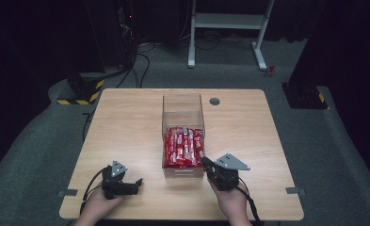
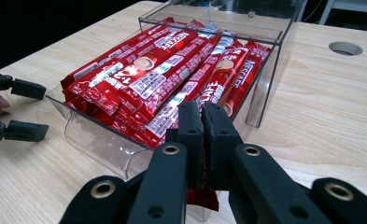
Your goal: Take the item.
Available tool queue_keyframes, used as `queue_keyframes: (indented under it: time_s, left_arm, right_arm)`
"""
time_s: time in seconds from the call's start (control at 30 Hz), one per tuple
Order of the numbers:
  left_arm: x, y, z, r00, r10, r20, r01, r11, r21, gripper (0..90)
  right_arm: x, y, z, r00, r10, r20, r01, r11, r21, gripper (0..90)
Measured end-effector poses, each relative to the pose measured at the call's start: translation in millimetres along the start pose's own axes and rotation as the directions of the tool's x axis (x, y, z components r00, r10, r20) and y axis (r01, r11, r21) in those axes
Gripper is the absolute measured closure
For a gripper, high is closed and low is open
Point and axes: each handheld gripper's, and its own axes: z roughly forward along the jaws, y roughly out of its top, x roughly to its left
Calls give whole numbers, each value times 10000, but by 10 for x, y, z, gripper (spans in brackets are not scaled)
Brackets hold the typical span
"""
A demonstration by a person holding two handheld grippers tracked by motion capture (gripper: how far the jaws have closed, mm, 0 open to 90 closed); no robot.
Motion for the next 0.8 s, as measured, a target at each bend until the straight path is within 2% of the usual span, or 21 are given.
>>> queue_keyframes:
  time_s: [0.3, 0.8]
  left_arm:
    - [1, 0, 0, 10000, -1, 3, 1, 10000, 3, 18]
    - [2, 0, -2, 10000, -5, 19, 5, 10000, 8, 18]
  right_arm:
    - [26, 24, -48, 10000, -48, -17, 47, 9997, -234, 869]
    - [-40, 111, -154, 9999, 52, -93, -59, 9969, -784, 867]
